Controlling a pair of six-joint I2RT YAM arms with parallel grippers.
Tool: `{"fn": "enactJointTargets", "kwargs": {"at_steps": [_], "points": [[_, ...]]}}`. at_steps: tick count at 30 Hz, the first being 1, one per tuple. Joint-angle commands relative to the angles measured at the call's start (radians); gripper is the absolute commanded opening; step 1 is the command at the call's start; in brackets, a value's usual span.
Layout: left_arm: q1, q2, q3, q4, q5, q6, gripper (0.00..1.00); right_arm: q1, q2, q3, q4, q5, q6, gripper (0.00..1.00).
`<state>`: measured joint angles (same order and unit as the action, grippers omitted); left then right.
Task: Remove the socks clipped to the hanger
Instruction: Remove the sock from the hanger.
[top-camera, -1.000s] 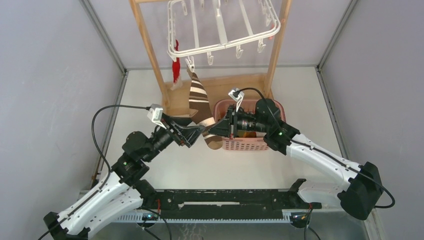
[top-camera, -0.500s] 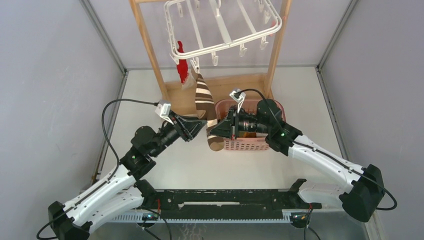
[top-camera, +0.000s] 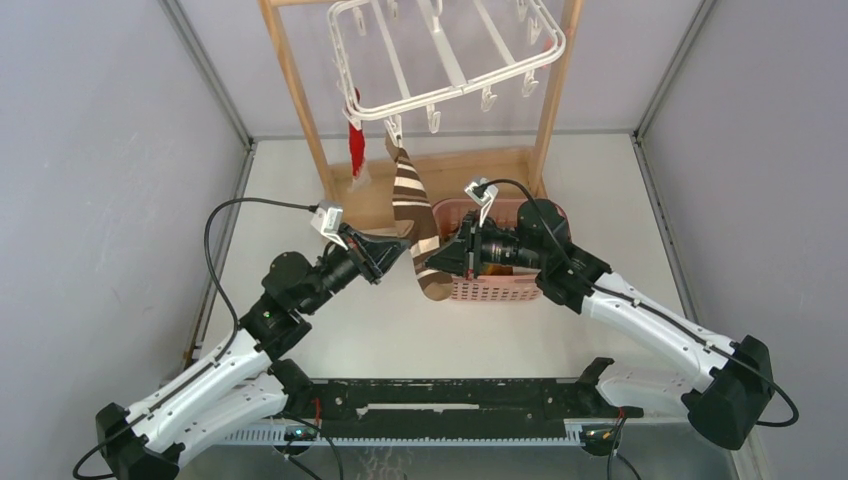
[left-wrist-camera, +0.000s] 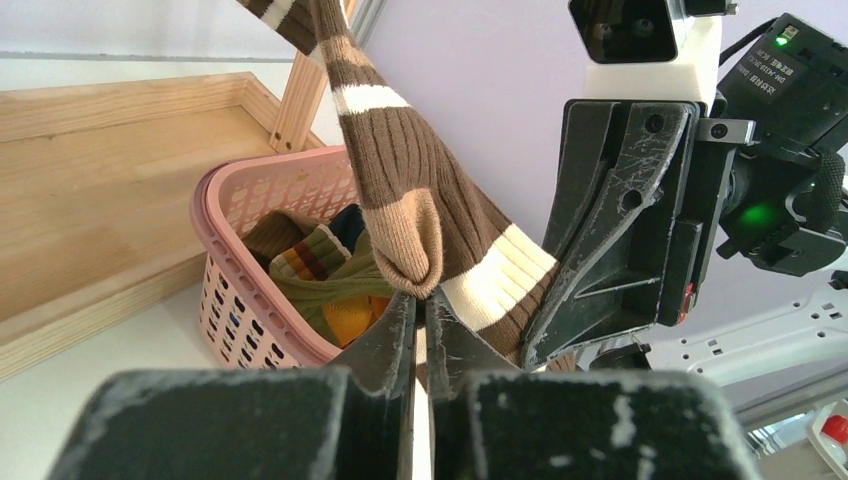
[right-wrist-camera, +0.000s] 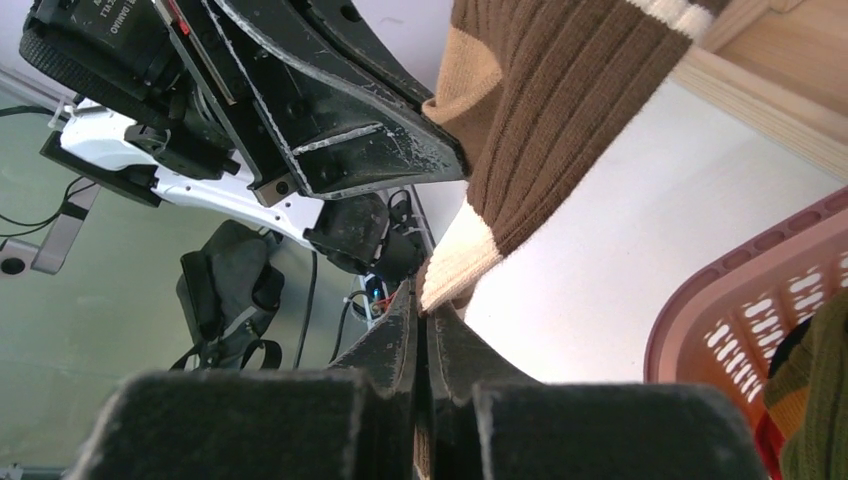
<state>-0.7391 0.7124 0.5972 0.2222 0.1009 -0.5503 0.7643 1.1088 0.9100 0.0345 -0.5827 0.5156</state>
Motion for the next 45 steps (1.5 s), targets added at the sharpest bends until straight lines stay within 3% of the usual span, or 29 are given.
{"fn": "enactJointTargets", "kwargs": {"at_steps": [1, 3, 4, 7, 12, 14, 16, 31, 34, 39, 42, 45], "points": [[0.003, -0.016, 0.065, 0.012, 0.006, 0.024, 0.06, -0.018, -0.039, 0.038, -0.007, 0.026, -0.030, 0.05], [0.004, -0.018, 0.064, 0.017, 0.011, 0.026, 0.06, -0.022, -0.039, 0.038, -0.009, 0.017, -0.030, 0.00], [0.004, -0.018, 0.064, 0.012, 0.011, 0.029, 0.11, -0.023, -0.039, 0.038, -0.007, 0.012, -0.030, 0.00], [0.004, -0.021, 0.060, -0.006, 0.003, 0.040, 0.56, -0.023, -0.042, 0.038, -0.001, -0.004, -0.025, 0.00], [0.004, -0.031, 0.046, -0.012, 0.004, 0.039, 0.80, -0.023, -0.052, 0.038, -0.002, -0.008, -0.026, 0.00], [0.005, -0.031, 0.037, -0.010, -0.003, 0.035, 0.97, -0.023, -0.052, 0.038, 0.003, -0.015, -0.023, 0.00], [0.007, -0.029, 0.021, 0.020, 0.001, 0.028, 1.00, -0.023, -0.048, 0.038, 0.010, -0.028, -0.018, 0.00], [0.025, 0.068, 0.010, 0.282, 0.203, -0.043, 0.98, -0.019, -0.027, 0.038, 0.036, -0.051, 0.000, 0.00], [0.026, 0.074, 0.005, 0.289, 0.209, -0.041, 0.81, -0.019, -0.023, 0.038, 0.035, -0.049, -0.002, 0.00], [0.031, 0.092, 0.013, 0.259, 0.206, -0.039, 0.32, -0.018, -0.020, 0.038, 0.039, -0.050, -0.002, 0.00], [0.035, 0.104, 0.018, 0.253, 0.198, -0.037, 0.27, -0.017, -0.020, 0.038, 0.037, -0.051, -0.001, 0.00], [0.037, 0.112, 0.030, 0.237, 0.189, -0.028, 0.15, -0.018, -0.023, 0.038, 0.020, -0.042, -0.010, 0.00]]}}
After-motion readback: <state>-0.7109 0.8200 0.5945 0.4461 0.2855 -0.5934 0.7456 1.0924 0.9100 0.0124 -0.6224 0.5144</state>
